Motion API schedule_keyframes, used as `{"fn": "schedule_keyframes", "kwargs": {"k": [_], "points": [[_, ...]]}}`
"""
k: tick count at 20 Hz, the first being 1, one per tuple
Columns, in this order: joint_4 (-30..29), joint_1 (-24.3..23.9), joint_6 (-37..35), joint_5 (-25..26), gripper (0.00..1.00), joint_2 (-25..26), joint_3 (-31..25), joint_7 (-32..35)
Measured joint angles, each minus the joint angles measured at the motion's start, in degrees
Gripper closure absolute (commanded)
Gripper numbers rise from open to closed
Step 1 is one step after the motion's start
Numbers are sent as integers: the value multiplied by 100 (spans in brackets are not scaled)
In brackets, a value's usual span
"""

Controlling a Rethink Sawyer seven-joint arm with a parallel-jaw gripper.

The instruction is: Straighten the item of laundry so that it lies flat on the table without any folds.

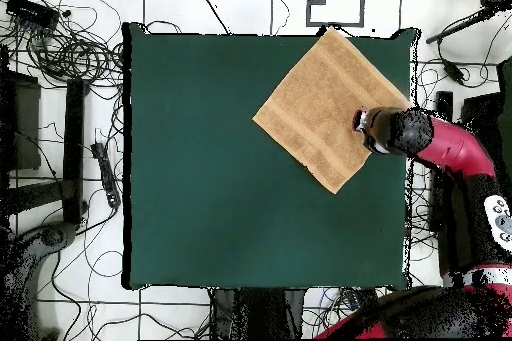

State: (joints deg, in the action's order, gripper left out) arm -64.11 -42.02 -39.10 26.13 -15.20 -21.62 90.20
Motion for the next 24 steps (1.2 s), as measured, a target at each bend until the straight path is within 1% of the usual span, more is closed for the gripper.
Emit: {"fn": "schedule_keyframes", "kwargs": {"k": [4, 7, 9, 12, 14, 15, 16, 18, 19, 24], "points": [[58, -32, 6, 20, 100, 24, -63, 0], [295, 64, -216, 30, 100, 106, -27, 0], [765, 210, -732, 26, 100, 272, 1, 0], [1281, 333, -1309, 12, 100, 468, 0, 0], [1899, 473, -1917, -2, 100, 713, -2, 0], [2124, 529, -2100, 2, 100, 801, -1, 0], [2213, 551, -2162, 4, 100, 837, -1, 0], [2643, 671, -2352, 25, 100, 1012, 5, 0], [3043, 798, -2365, 66, 100, 1176, 5, 0], [3706, 994, -2258, 81, 100, 1448, 8, 0]]}}
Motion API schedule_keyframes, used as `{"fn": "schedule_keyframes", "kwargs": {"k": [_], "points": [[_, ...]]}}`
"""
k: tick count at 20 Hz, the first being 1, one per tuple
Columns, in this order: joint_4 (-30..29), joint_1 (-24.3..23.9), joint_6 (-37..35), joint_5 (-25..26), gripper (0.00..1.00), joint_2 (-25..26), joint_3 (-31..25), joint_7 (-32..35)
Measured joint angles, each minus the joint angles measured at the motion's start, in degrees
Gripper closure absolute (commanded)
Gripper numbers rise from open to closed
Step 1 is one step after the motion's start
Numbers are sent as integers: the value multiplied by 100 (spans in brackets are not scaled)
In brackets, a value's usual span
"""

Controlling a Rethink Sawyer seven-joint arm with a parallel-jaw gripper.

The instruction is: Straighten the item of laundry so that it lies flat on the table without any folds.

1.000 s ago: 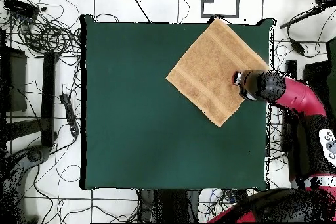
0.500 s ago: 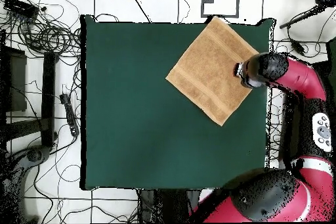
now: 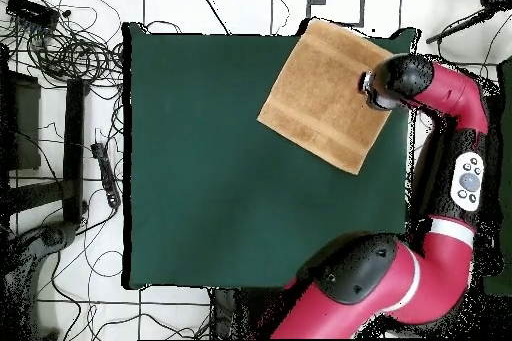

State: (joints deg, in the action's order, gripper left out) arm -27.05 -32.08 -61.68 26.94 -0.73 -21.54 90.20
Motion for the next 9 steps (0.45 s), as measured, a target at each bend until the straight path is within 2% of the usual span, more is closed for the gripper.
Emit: {"fn": "schedule_keyframes", "kwargs": {"k": [4, 9], "points": [[299, 109, 386, 6, 100, 143, 8, 0], [591, 232, 1556, 8, 100, 388, 19, 0]]}}
